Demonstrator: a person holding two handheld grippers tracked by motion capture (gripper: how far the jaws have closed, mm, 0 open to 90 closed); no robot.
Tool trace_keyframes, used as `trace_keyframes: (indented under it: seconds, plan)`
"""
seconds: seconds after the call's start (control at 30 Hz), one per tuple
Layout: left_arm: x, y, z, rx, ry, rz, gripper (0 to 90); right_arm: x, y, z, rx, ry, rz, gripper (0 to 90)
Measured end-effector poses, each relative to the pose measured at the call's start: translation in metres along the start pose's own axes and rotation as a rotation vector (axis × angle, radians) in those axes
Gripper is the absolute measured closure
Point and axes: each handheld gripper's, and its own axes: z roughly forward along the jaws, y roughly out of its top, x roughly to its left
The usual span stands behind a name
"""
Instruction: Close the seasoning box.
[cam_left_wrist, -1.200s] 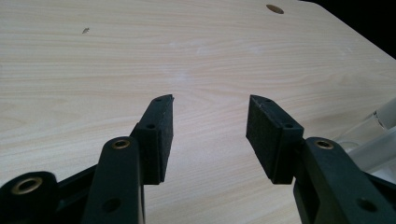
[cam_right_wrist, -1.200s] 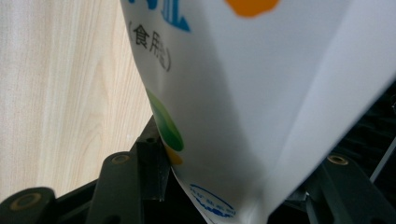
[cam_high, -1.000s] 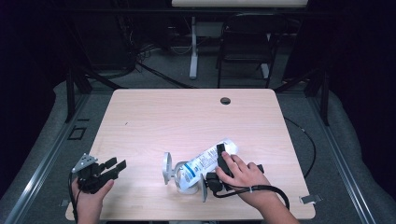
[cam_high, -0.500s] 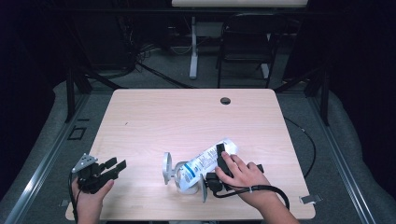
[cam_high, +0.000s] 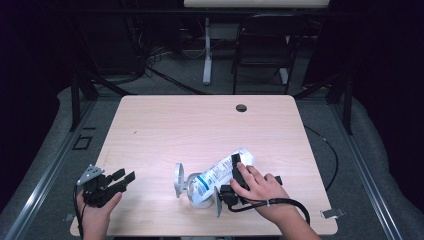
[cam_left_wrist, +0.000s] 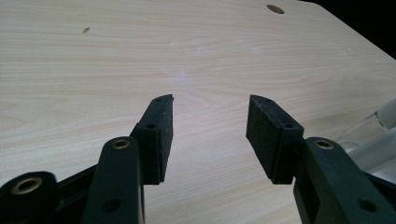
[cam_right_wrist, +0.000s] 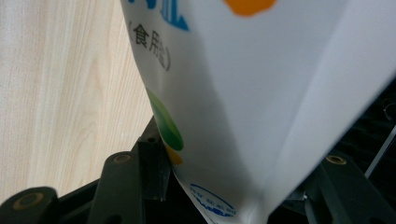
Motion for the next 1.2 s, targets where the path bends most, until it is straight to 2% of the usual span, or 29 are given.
trace_keyframes:
  seconds: [1.2]
  plan:
    - [0.0008, -0.0004, -0.0001, -0.001, 0.004, -0.002, 51.7, -0.0009, 0.0004, -0.0004, -0.003, -0.005, -0.012, 48.6]
